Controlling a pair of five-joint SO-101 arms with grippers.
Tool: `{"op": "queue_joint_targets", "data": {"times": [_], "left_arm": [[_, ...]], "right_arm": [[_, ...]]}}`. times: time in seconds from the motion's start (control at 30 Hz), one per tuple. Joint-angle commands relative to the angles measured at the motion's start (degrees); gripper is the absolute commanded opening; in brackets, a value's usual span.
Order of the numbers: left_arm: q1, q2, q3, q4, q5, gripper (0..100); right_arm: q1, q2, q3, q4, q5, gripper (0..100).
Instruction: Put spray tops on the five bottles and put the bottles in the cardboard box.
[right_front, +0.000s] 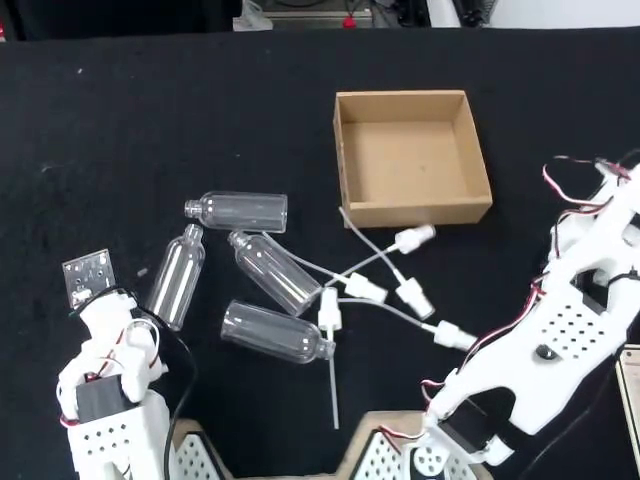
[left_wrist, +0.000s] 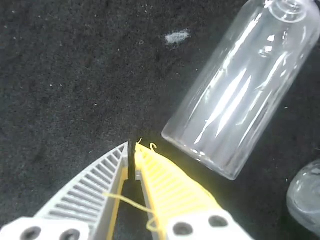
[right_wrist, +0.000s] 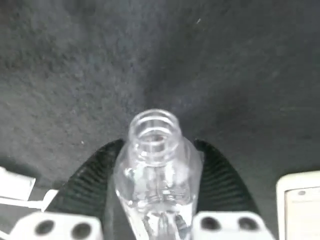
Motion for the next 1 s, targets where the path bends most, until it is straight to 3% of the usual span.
{"op": "queue_joint_targets", "data": {"times": [0.0, 0.2, 0.37, 0.8, 0.97], "left_arm": [[-0.40, -0.18, 1.10, 0.35, 0.35, 3], [-0.40, -0.18, 1.10, 0.35, 0.35, 3], [-0.40, -0.18, 1.10, 0.35, 0.35, 3], [-0.40, -0.18, 1.10, 0.35, 0.35, 3], [-0.40, -0.18, 1.10, 0.35, 0.35, 3]], "right_arm": [[0.26, -6.64, -4.79, 2.20, -1.14, 5.4], [-2.81, -22.37, -1.54, 2.20, -3.96, 5.4], [-7.38, -37.49, 11.30, -0.88, -4.13, 5.4], [-8.44, -67.30, 68.97, -50.20, -6.51, 5.4], [-8.62, -72.48, 82.86, -64.70, -6.24, 5.4]]}}
